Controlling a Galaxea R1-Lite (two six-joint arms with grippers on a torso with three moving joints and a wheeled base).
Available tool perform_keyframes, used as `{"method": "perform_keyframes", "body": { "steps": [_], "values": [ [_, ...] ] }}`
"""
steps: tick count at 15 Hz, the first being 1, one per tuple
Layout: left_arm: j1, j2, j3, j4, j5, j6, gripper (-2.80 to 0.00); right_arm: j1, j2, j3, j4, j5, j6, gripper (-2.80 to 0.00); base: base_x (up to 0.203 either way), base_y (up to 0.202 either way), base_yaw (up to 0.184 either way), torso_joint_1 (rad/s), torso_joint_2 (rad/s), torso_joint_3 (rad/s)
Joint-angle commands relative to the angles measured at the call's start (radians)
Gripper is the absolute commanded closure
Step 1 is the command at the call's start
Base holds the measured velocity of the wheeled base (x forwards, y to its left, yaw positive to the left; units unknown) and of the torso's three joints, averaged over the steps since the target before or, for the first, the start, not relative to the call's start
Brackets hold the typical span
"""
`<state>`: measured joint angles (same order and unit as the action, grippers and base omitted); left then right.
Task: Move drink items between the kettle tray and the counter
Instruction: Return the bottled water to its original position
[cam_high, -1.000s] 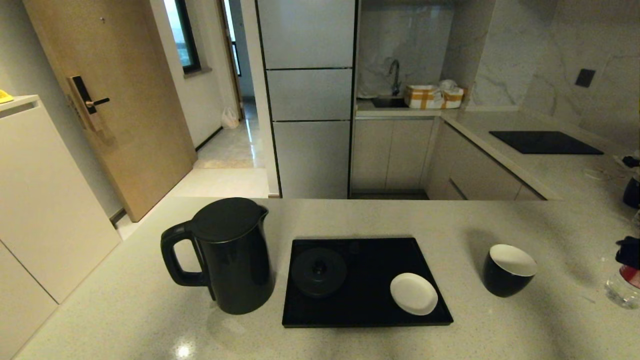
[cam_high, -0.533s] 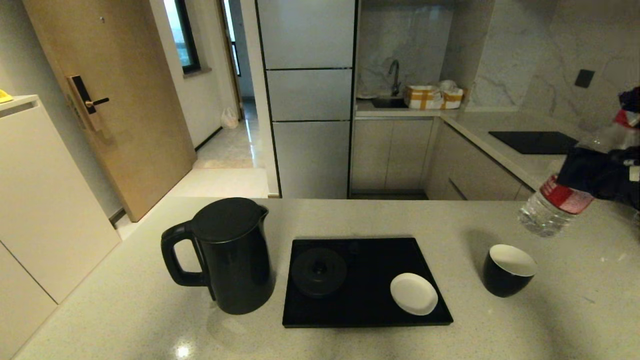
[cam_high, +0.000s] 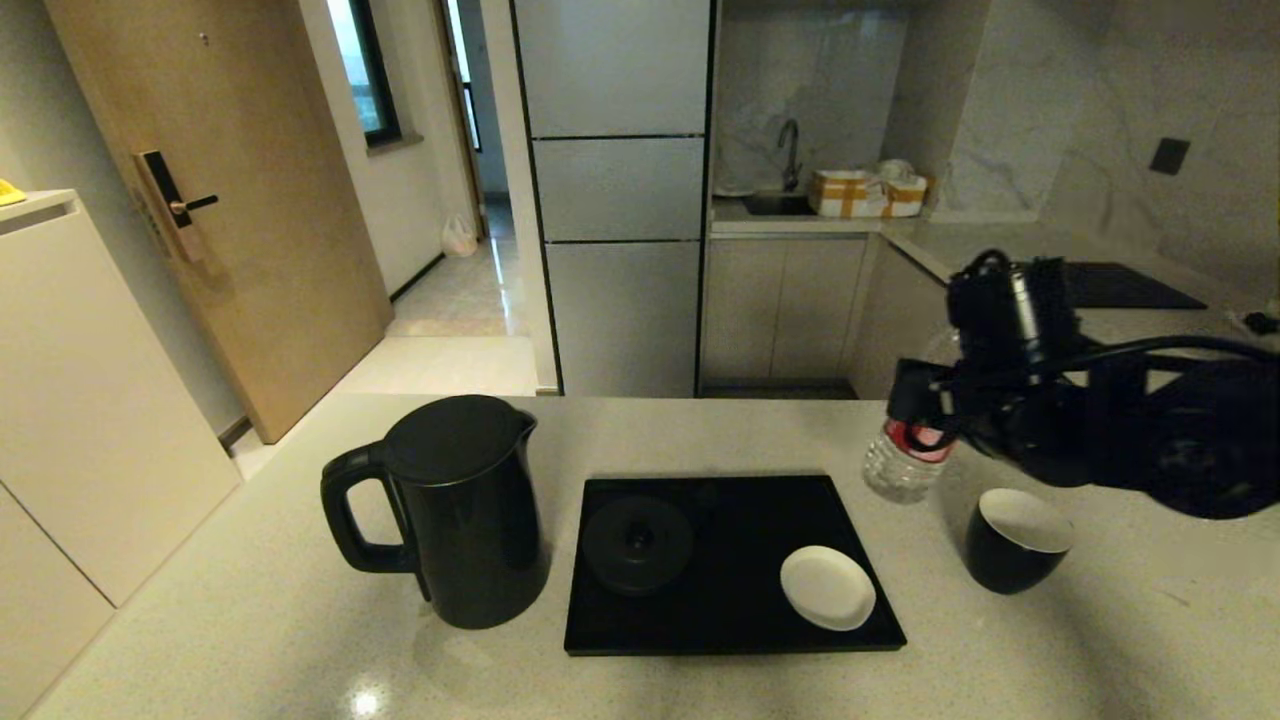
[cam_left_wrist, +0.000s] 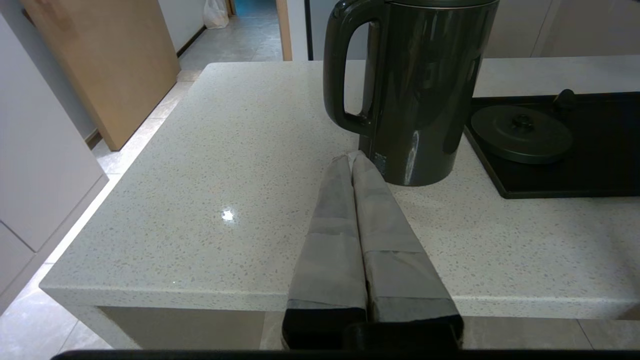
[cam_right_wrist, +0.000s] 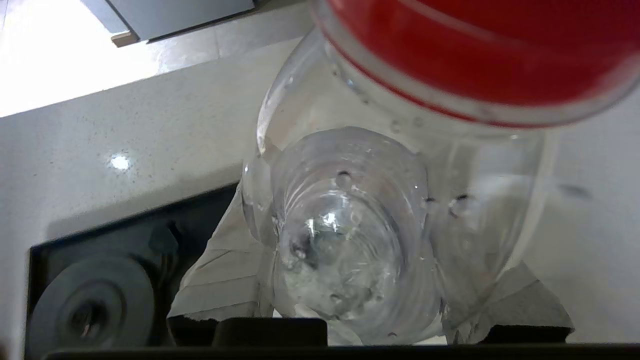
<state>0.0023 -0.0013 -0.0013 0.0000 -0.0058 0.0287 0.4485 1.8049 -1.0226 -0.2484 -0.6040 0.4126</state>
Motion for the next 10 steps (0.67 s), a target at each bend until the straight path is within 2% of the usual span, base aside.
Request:
{"method": "perform_keyframes", "body": {
  "steps": [1,4,7,10],
  "values": [
    [0.001,0.0,0.0,0.0,0.0,0.0,0.0,0.012,0.243,0.013,-0.187,-0.004,-0.001,0.0,0.0,0.0,0.0,0.0,0.0,0.0],
    [0.001,0.0,0.0,-0.001,0.0,0.0,0.0,0.016,0.35,0.005,-0.355,-0.007,-0.005,0.0,0.0,0.0,0.0,0.0,0.0,0.0],
    [0.001,0.0,0.0,-0.001,0.0,0.0,0.0,0.016,0.435,-0.035,-0.45,-0.008,-0.033,0.0,0.0,0.0,0.0,0.0,0.0,0.0],
    [0.001,0.0,0.0,0.0,0.0,0.0,0.0,0.018,0.478,-0.08,-0.475,-0.014,-0.062,0.0,0.0,0.0,0.0,0.0,0.0,0.0]
  ]
}}
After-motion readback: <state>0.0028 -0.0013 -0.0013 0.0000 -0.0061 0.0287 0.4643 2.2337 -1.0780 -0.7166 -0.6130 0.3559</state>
